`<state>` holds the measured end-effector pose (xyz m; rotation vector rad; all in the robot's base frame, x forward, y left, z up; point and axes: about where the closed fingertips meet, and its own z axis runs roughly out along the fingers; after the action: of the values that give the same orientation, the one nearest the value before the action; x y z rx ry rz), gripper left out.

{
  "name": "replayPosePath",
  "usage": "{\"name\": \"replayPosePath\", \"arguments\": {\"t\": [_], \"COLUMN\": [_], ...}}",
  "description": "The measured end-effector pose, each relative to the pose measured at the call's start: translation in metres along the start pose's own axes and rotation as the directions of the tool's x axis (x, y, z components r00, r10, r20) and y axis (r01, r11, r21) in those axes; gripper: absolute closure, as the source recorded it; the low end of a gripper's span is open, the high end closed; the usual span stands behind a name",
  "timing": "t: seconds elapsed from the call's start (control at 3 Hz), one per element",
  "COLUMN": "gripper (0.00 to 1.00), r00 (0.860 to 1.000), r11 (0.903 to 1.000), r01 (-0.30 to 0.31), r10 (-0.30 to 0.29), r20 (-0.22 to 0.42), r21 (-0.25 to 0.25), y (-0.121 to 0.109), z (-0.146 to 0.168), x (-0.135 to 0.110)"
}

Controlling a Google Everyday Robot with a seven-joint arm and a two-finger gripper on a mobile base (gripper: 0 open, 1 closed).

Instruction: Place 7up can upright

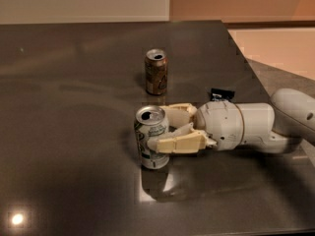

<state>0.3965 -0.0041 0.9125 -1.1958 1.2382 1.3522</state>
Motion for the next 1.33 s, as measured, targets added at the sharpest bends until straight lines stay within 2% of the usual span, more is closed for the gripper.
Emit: {"name": "replayPosePath", "arguments": {"t": [0.33,0.67,1.0,1.33], "gripper": [0.59,0.36,0.12,0.0], "r00": [0.999,0.997,0.997,0.997], "r11": [0.9994,0.9974,0.9973,0.9972], "r01": [0.026,0.07,0.072,0.074], "r10": [-0.027,-0.07,-0.073,-0.074], "r20": [0.019,0.027,0.025,0.024], "r21": [0.021,0.017,0.013,0.01], "y": [0.0003,0.003,0.0036,0.0043], "z": [-0.0045,-0.0057,-0.0037,-0.0019], "x": [0.0039,0.0067,0.006,0.0054]}}
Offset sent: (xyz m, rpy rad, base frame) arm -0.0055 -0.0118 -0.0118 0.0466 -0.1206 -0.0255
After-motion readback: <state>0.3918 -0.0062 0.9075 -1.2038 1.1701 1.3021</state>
